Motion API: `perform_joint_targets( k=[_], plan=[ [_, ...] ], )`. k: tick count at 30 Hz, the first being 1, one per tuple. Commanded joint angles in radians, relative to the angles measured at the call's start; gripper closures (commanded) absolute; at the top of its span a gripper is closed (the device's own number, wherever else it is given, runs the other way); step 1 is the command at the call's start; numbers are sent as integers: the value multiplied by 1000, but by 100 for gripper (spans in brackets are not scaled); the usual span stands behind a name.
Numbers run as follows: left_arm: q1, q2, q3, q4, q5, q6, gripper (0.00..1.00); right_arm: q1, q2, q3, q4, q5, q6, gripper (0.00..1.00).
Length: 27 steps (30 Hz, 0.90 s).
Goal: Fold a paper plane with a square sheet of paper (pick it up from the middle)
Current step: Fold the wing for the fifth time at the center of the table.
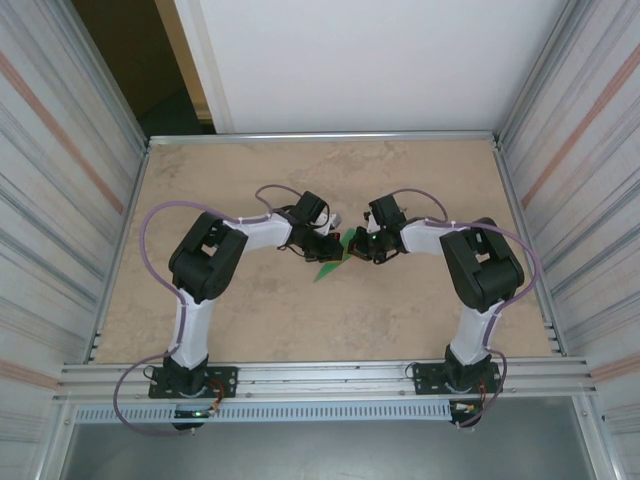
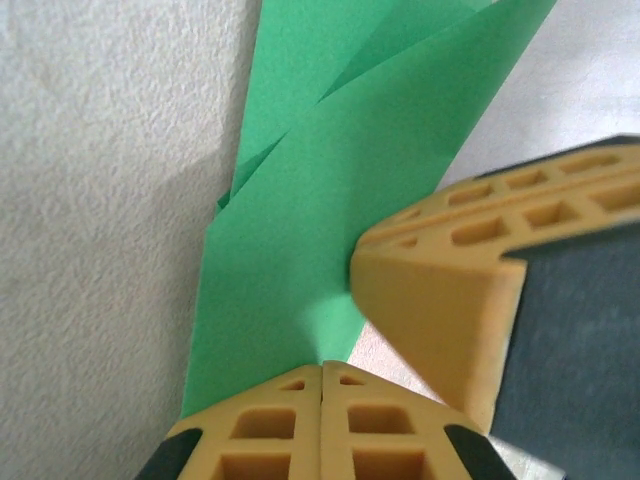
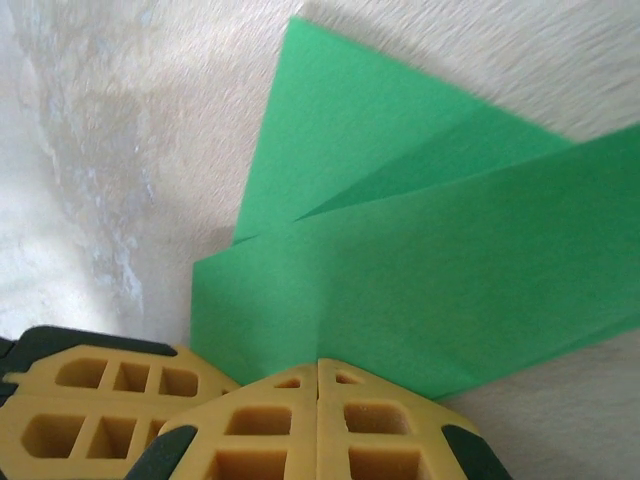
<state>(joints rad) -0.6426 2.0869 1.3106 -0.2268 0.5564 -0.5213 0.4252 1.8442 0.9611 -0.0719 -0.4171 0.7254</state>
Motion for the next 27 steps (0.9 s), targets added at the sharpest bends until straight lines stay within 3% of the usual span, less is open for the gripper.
perform_joint_targets(
  k=[1,8,12,19,27],
  plan=[
    [-2,24,-64,-86,-85,-8,100,-61,15,-4,-4,19,-15,100],
    [7,15,-148,-66,-98,-26,100,-213,46,-4,7,1,-49,100],
    [7,15,-139,-57,-83,-22,100,-246,19,25,-17,-16,-61,99],
    [3,15,-97,-60,-69,-20,100,-142,-129,29,-83,57,-63,98],
    [3,14,-103,-58,-68,-24,100,-21,-20,34,-19,12,6,98]
  ],
)
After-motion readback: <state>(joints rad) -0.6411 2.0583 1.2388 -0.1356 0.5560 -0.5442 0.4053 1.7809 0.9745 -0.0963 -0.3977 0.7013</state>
